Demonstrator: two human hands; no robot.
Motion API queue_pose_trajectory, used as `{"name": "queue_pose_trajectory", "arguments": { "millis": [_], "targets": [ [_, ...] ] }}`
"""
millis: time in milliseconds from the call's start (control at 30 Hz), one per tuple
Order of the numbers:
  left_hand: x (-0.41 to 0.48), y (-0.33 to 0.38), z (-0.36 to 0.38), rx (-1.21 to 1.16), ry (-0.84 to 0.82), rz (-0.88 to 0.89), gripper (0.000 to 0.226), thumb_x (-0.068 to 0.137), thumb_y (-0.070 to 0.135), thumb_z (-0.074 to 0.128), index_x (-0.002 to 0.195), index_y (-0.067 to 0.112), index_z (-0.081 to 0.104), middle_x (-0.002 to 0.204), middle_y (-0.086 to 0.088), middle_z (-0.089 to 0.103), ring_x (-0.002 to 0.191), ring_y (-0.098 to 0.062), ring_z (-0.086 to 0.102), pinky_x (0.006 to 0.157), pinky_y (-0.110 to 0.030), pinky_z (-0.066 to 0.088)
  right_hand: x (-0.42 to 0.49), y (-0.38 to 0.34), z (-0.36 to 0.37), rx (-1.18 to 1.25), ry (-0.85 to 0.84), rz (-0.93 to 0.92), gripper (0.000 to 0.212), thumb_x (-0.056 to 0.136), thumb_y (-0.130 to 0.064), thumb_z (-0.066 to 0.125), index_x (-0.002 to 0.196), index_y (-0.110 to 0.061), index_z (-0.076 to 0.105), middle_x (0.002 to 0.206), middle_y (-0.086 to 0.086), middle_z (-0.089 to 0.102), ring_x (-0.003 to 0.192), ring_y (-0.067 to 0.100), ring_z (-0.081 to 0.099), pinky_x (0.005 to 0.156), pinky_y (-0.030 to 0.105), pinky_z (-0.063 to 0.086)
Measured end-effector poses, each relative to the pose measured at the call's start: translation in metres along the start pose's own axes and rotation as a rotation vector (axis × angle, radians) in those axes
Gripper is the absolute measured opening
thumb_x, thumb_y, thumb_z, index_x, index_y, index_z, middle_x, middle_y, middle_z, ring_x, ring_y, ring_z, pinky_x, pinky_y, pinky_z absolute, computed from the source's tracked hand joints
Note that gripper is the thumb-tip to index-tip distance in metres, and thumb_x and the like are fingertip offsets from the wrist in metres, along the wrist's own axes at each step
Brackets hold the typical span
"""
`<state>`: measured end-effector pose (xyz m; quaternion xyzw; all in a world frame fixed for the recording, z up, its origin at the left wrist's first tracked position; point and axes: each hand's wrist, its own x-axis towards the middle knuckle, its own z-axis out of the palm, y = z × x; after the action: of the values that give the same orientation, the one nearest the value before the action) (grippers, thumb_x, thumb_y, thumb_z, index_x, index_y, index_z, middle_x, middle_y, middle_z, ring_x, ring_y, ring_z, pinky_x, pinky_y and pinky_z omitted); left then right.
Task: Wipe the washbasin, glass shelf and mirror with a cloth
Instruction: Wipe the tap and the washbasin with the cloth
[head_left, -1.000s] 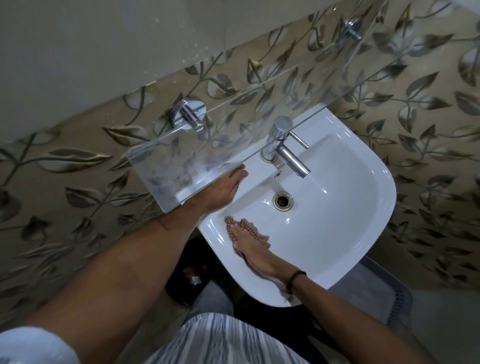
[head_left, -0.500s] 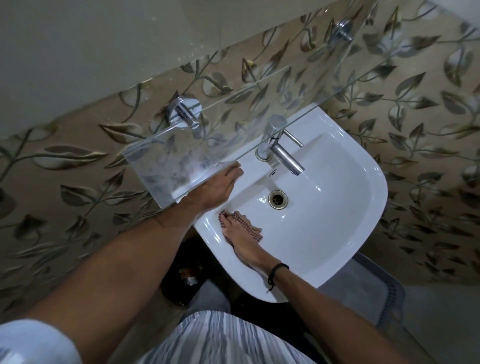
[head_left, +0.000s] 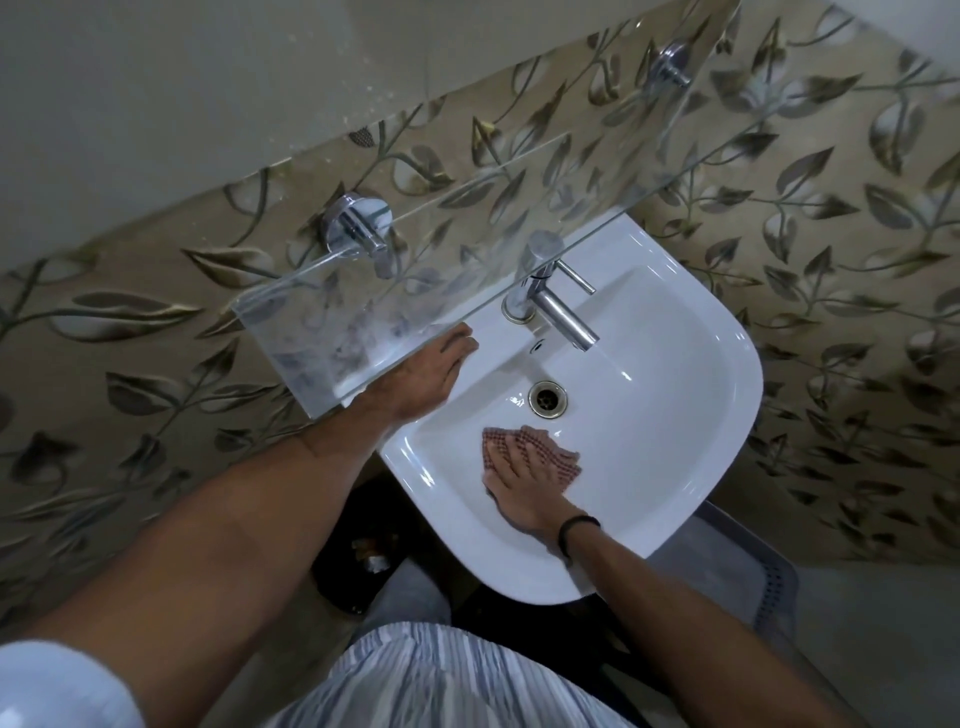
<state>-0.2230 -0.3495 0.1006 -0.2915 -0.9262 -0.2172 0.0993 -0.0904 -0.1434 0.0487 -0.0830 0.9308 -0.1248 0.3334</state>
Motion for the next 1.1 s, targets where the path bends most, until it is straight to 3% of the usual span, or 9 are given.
{"name": "queue_pose_trajectory", "arguments": {
  "millis": [233, 333, 467, 600, 700, 800, 933, 1033, 1100],
  "targets": [
    [0.001, 0.001, -0.004, 0.032, 0.017, 0.042, 0.025, 0.1, 0.006, 0.056, 0.123, 0.005, 0.064, 0.131, -0.013, 0.06, 0.125, -0.017, 0.044, 0.114, -0.006, 0.007, -0.021, -0.046, -0.014, 0.133, -0.022, -0.268, 0.049, 0.109, -0.011, 0.024, 0.156, 0.002, 0.018, 0.167, 0.011, -0.002, 0.154, 0.029, -0.006, 0.122, 0.039, -0.007],
    [-0.002, 0.0, -0.002, 0.035, 0.022, 0.026, 0.026, 0.101, 0.009, 0.055, 0.125, 0.008, 0.064, 0.134, -0.01, 0.059, 0.127, -0.018, 0.046, 0.114, -0.007, 0.008, -0.042, 0.011, 0.001, 0.079, -0.191, -0.307, 0.055, 0.109, -0.028, 0.02, 0.16, -0.01, 0.01, 0.168, 0.005, 0.0, 0.155, 0.022, -0.004, 0.126, 0.045, -0.001],
    [0.002, 0.003, -0.005, 0.032, 0.027, 0.047, 0.022, 0.1, 0.006, 0.055, 0.12, 0.006, 0.065, 0.128, -0.011, 0.06, 0.121, -0.016, 0.045, 0.112, -0.004, 0.008, -0.042, 0.072, -0.016, -0.183, -0.381, -0.106, 0.074, 0.091, -0.06, -0.004, 0.159, -0.032, 0.001, 0.168, -0.006, -0.012, 0.155, 0.023, -0.011, 0.123, 0.055, 0.002],
    [0.001, 0.002, -0.002, 0.021, 0.027, 0.033, 0.023, 0.101, 0.006, 0.054, 0.121, 0.005, 0.065, 0.13, -0.012, 0.06, 0.122, -0.016, 0.046, 0.111, -0.002, 0.007, -0.016, 0.03, -0.014, -0.05, -0.197, -0.017, 0.069, 0.1, -0.063, 0.005, 0.16, -0.029, -0.003, 0.167, -0.004, -0.017, 0.153, 0.023, -0.016, 0.123, 0.056, -0.004],
    [0.0, 0.001, -0.001, 0.023, 0.008, 0.027, 0.025, 0.102, 0.009, 0.052, 0.124, 0.006, 0.064, 0.133, -0.011, 0.058, 0.122, -0.017, 0.046, 0.11, -0.003, 0.009, -0.006, -0.017, -0.01, -0.006, -0.172, -0.024, 0.058, 0.107, -0.047, 0.005, 0.16, -0.027, -0.004, 0.167, 0.0, -0.015, 0.153, 0.029, -0.014, 0.121, 0.061, 0.001],
    [0.001, 0.0, -0.001, 0.025, 0.01, 0.033, 0.026, 0.104, 0.012, 0.049, 0.125, 0.008, 0.062, 0.135, -0.009, 0.056, 0.122, -0.017, 0.046, 0.109, -0.003, 0.011, -0.021, -0.028, -0.007, 0.057, -0.138, -0.234, 0.055, 0.107, -0.028, 0.011, 0.159, -0.009, 0.01, 0.167, 0.005, -0.008, 0.152, 0.024, -0.011, 0.123, 0.059, 0.001],
    [0.0, 0.0, 0.0, 0.014, 0.008, 0.024, 0.026, 0.103, 0.011, 0.051, 0.125, 0.008, 0.063, 0.134, -0.009, 0.056, 0.124, -0.016, 0.045, 0.11, -0.004, 0.01, -0.052, 0.026, -0.008, -0.079, -0.206, -0.388, 0.05, 0.11, -0.022, 0.021, 0.156, -0.003, 0.022, 0.168, 0.006, 0.005, 0.155, 0.021, 0.001, 0.123, 0.032, -0.01],
    [0.0, -0.001, 0.002, 0.017, 0.011, 0.025, 0.025, 0.102, 0.01, 0.052, 0.125, 0.007, 0.063, 0.134, -0.01, 0.057, 0.123, -0.018, 0.047, 0.111, -0.006, 0.011, -0.066, 0.063, -0.023, -0.346, -0.194, -0.243, 0.087, 0.091, -0.064, -0.021, 0.158, -0.027, 0.02, 0.168, -0.003, 0.01, 0.155, 0.023, 0.008, 0.125, 0.047, 0.01],
    [-0.002, -0.003, 0.003, 0.024, 0.013, 0.023, 0.026, 0.103, 0.012, 0.051, 0.126, 0.008, 0.063, 0.135, -0.009, 0.056, 0.124, -0.02, 0.048, 0.112, -0.007, 0.012, -0.055, 0.062, -0.027, -0.449, -0.153, -0.083, 0.081, 0.09, -0.064, -0.007, 0.149, -0.036, 0.042, 0.162, -0.001, 0.032, 0.148, 0.027, 0.033, 0.115, 0.052, 0.034]
  ]
}}
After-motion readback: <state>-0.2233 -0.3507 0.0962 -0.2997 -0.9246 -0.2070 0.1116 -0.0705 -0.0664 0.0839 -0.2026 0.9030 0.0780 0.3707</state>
